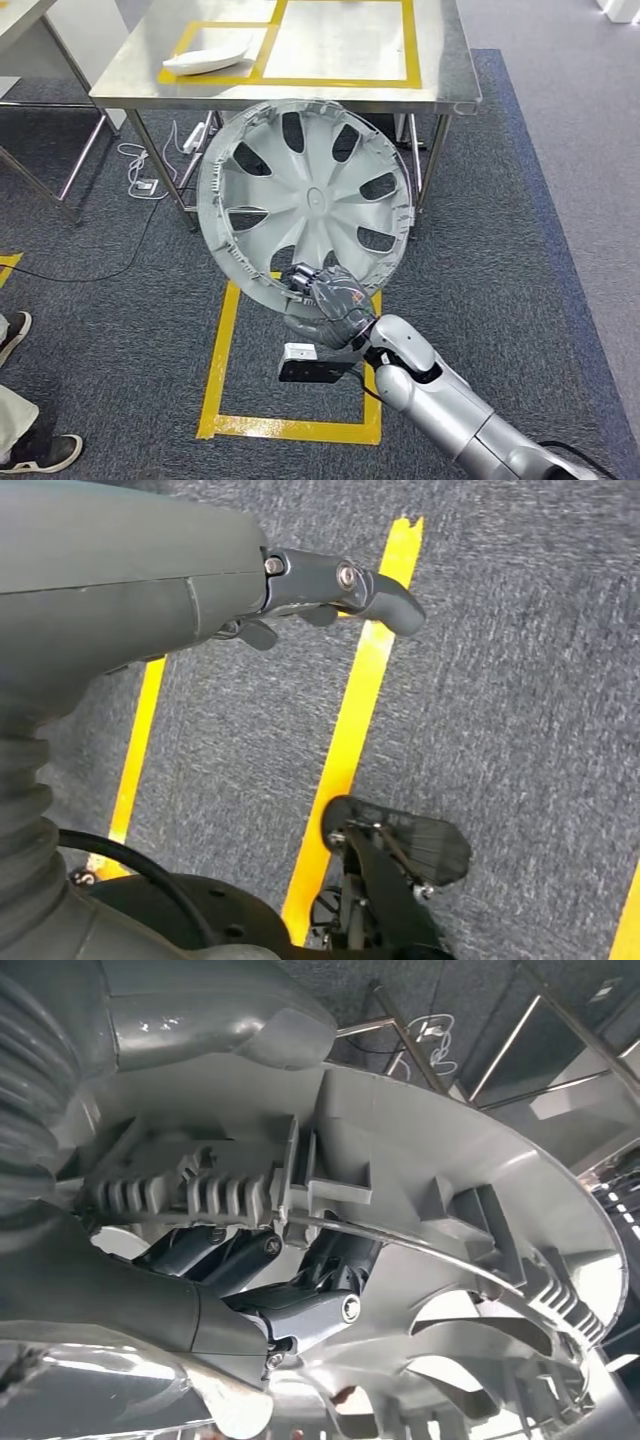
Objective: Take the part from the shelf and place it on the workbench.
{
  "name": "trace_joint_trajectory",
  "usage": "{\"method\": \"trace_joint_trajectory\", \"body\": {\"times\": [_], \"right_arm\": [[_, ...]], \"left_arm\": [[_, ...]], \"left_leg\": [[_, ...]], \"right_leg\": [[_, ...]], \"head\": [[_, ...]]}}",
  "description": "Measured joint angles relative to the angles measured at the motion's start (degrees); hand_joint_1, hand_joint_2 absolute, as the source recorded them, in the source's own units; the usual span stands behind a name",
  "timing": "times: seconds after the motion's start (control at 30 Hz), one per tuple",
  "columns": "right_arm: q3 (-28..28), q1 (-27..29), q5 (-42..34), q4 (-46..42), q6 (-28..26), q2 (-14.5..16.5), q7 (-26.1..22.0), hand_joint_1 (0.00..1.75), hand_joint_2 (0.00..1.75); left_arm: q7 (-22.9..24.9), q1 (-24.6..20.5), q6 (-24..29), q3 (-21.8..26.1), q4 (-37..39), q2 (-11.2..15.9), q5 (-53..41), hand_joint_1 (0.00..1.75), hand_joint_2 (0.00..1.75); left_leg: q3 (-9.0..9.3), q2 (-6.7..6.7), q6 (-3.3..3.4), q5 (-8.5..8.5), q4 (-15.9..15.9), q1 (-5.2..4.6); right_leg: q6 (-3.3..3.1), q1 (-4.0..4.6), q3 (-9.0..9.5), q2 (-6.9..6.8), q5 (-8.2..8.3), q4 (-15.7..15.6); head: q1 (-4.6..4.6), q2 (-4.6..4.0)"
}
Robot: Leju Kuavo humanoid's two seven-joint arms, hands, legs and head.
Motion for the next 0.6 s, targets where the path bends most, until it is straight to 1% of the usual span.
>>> {"method": "trace_joint_trajectory", "body": {"times": [0.03, 0.07, 0.1, 0.13, 0.17, 0.2, 0.23, 0.27, 0.3, 0.33, 0.37, 0.4, 0.43, 0.47, 0.5, 0.53, 0.57, 0.6], "right_arm": [[-0.01, 0.15, 0.01, 0.00, 0.01, 0.00, -0.05, 1.75, 1.75], [-0.03, 0.30, 0.00, 0.00, 0.01, 0.00, -0.09, 1.75, 1.75], [-0.05, 0.43, -0.01, 0.00, 0.01, 0.00, -0.10, 1.75, 1.75], [-0.08, 0.52, -0.01, -0.01, 0.01, 0.00, -0.10, 1.75, 1.75], [-0.10, 0.57, -0.01, -0.01, 0.01, 0.00, -0.11, 1.75, 1.75], [-0.11, 0.58, 0.00, -0.01, 0.01, 0.00, -0.13, 1.75, 1.75], [-0.15, 0.57, 0.01, -0.03, -0.01, 0.00, -0.15, 1.75, 1.75], [-0.21, 0.62, 0.01, -0.05, -0.03, 0.00, -0.17, 1.75, 1.75], [-0.30, 0.66, 0.00, -0.09, -0.04, 0.01, -0.16, 1.75, 1.75], [-0.40, 0.76, -0.02, -0.13, -0.05, 0.01, -0.11, 1.75, 1.75], [-0.54, 0.86, -0.05, -0.15, -0.06, 0.02, -0.04, 1.75, 1.75], [-0.68, 0.91, -0.08, -0.16, -0.07, 0.02, 0.04, 1.75, 1.75], [-0.83, 0.96, -0.10, -0.16, -0.09, 0.02, 0.10, 1.75, 1.75], [-0.96, 1.06, -0.12, -0.16, -0.13, 0.02, 0.14, 1.75, 1.75], [-1.10, 1.23, -0.13, -0.15, -0.19, 0.02, 0.20, 1.75, 1.75], [-1.24, 1.50, -0.14, -0.15, -0.30, 0.02, 0.25, 1.75, 1.75], [-1.39, 1.80, -0.17, -0.15, -0.43, 0.02, 0.31, 1.75, 1.75], [-1.57, 2.08, -0.21, -0.15, -0.55, 0.02, 0.39, 1.75, 1.75]], "left_arm": [[-0.01, 0.04, 0.01, 0.01, 0.01, -0.02, -0.01, 0.00, 1.75], [-0.02, 0.08, 0.01, 0.02, 0.01, -0.04, -0.02, 0.00, 1.75], [-0.02, 0.11, 0.02, 0.03, 0.02, -0.04, -0.02, 0.00, 1.75], [-0.03, 0.12, 0.02, 0.03, 0.02, -0.04, -0.03, 0.00, 1.75], [-0.03, 0.12, 0.02, 0.04, 0.02, -0.04, -0.04, 0.00, 1.75], [-0.03, 0.10, 0.03, 0.05, 0.02, -0.04, -0.05, 0.00, 1.75], [-0.03, 0.03, 0.03, 0.06, 0.02, -0.03, -0.08, 0.00, 1.75], [-0.03, -0.02, 0.05, 0.07, 0.02, -0.03, -0.11, 0.00, 1.75], [-0.03, -0.05, 0.08, 0.07, 0.02, -0.03, -0.14, 0.00, 1.75], [-0.03, -0.03, 0.09, 0.07, 0.02, -0.03, -0.18, 0.00, 1.75], [-0.04, 0.03, 0.13, 0.08, 0.02, -0.02, -0.20, 0.00, 1.75], [-0.05, 0.02, 0.15, 0.08, 0.02, -0.01, -0.21, 0.00, 1.75], [-0.06, -0.02, 0.18, 0.09, 0.02, -0.02, -0.21, 0.00, 1.75], [-0.07, -0.09, 0.17, 0.10, 0.02, -0.04, -0.18, 0.00, 1.75], [-0.07, -0.12, 0.16, 0.11, 0.02, -0.08, -0.13, 0.00, 1.75], [-0.08, -0.06, 0.14, 0.12, 0.02, -0.14, -0.07, 0.00, 1.75], [-0.09, 0.04, 0.13, 0.14, 0.02, -0.17, 0.00, 0.00, 1.75], [-0.11, 0.14, 0.13, 0.16, 0.02, -0.20, 0.04, 0.00, 1.75]], "left_leg": [[-1.33, 0.08, -0.09, -0.29, 2.35, 0.09], [-1.81, 0.11, -0.10, 0.46, 2.80, 0.16], [-1.24, 0.13, -0.02, 2.19, 1.03, 0.20], [0.12, 0.17, 0.17, 4.51, -2.36, 0.20], [1.72, 0.29, 0.41, 6.27, -5.87, 0.12], [3.21, 0.42, 0.73, 7.27, -9.04, -0.05], [4.23, 0.55, 1.00, 7.45, -11.09, -0.23], [4.75, 0.63, 1.27, 6.93, -12.06, -0.41], [5.14, 0.60, 1.60, 6.49, -12.69, -0.50], [5.63, 0.52, 1.90, 6.20, -13.05, -0.39], [6.30, 0.41, 2.26, 5.92, -13.39, -0.28], [7.01, 0.32, 2.62, 5.63, -13.61, -0.17], [7.64, 0.24, 2.89, 5.30, -13.77, -0.09], [8.09, 0.16, 3.11, 4.89, -13.80, -0.14], [8.49, 0.08, 3.25, 4.45, -13.80, -0.18], [9.02, -0.03, 3.29, 3.94, -13.80, -0.22], [9.70, -0.14, 3.29, 3.37, -13.80, -0.26], [10.54, -0.25, 3.25, 2.74, -13.80, -0.27]], "right_leg": [[-0.01, 0.02, 0.33, -0.13, -0.28, 0.00], [0.04, 0.03, 0.71, -0.23, -0.57, 0.01], [0.14, 0.04, 1.16, -0.29, -0.90, 0.01], [0.27, 0.04, 1.67, -0.34, -1.25, 0.00], [0.43, 0.06, 2.12, -0.38, -1.61, -0.04], [0.68, 0.12, 2.46, -0.38, -1.94, -0.08], [0.97, 0.16, 2.68, -0.41, -2.20, -0.20], [1.33, 0.19, 2.83, -0.45, -2.27, -0.21], [1.72, 0.20, 3.02, -0.51, -2.23, -0.18], [2.07, 0.16, 2.98, -0.63, -2.26, 0.06], [2.38, 0.15, 2.77, -0.66, -2.30, 0.95], [2.59, 0.14, 1.92, -0.61, -2.54, 2.62], [2.74, 0.13, 0.21, -0.53, -3.10, 5.35], [2.83, 0.15, -2.04, -0.40, -3.90, 8.78], [2.88, 0.17, -4.69, -0.33, -4.85, 12.17], [2.87, 0.20, -7.07, -0.31, -5.55, 14.61], [2.81, 0.23, -8.65, -0.29, -5.54, 15.39], [2.69, 0.25, -9.23, -0.28, -4.51, 14.26]], "head": [[-0.02, 0.00], [-0.01, 0.00], [-0.02, 0.00], [-0.02, 0.00], [0.00, 0.00], [-0.01, 0.00], [-0.01, 0.00], [0.02, 0.00], [-0.01, 0.00], [0.00, 0.00], [0.08, -0.01], [0.17, -0.01], [0.27, -0.01], [0.38, -0.01], [0.41, -0.01], [0.43, -0.02], [0.44, -0.01], [0.44, -0.02]]}}
